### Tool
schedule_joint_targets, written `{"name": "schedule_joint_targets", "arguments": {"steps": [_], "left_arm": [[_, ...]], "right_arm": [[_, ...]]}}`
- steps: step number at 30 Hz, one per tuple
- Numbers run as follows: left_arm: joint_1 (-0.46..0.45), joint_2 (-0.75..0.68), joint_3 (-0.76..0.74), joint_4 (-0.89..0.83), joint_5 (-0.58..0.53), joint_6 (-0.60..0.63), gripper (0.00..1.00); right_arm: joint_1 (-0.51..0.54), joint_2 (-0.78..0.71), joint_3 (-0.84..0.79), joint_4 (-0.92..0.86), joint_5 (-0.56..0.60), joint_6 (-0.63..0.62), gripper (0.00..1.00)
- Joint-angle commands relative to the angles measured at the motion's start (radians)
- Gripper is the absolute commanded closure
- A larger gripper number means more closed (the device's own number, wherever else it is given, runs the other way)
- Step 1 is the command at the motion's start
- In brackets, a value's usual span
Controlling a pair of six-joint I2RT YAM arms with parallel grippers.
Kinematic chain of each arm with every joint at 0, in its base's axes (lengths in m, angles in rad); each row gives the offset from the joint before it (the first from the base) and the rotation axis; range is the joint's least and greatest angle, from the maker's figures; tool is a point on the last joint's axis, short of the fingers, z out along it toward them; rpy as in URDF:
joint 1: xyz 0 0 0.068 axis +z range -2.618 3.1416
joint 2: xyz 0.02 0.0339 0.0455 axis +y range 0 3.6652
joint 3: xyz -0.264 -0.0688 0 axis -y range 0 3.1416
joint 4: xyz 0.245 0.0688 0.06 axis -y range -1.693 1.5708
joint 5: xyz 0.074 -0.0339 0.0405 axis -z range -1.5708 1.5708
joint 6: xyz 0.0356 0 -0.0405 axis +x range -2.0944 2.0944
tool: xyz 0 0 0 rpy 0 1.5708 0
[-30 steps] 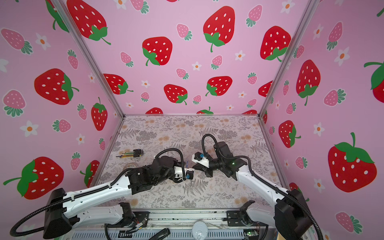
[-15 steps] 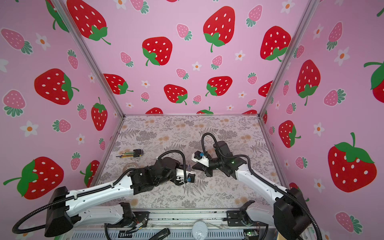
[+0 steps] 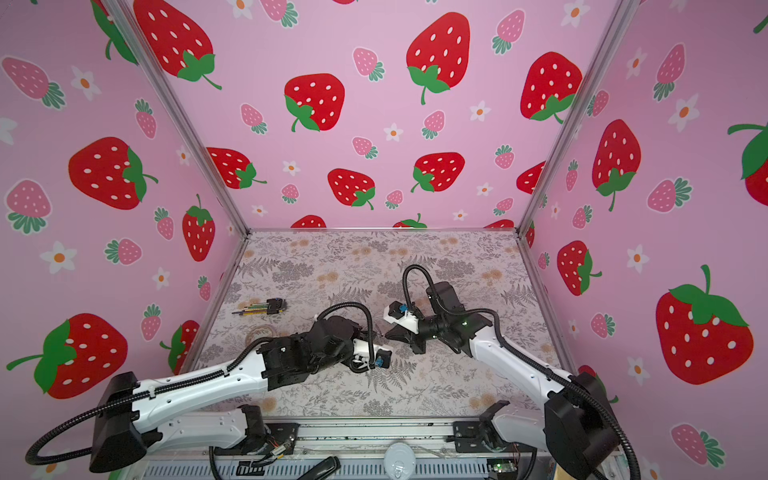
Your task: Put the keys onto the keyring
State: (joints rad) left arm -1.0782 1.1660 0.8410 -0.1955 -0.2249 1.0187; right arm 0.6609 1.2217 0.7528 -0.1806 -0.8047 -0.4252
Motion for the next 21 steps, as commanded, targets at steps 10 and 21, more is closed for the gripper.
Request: {"name": "schedule_joint_targets", "arguments": {"steps": [10,21], "left_arm": [[-0.008,0.020,0.041,-0.056,0.027,0.004,1.00],[-0.010,0.019,0.050,-0.085,0.045,0.014,1.00]], "right_arm": [[-0.009,-0.045,0.010,0.043,-0.038,0.006,1.00],[-0.010,-0.043,0.007,0.054,-0.014,0.021,1.00]]}}
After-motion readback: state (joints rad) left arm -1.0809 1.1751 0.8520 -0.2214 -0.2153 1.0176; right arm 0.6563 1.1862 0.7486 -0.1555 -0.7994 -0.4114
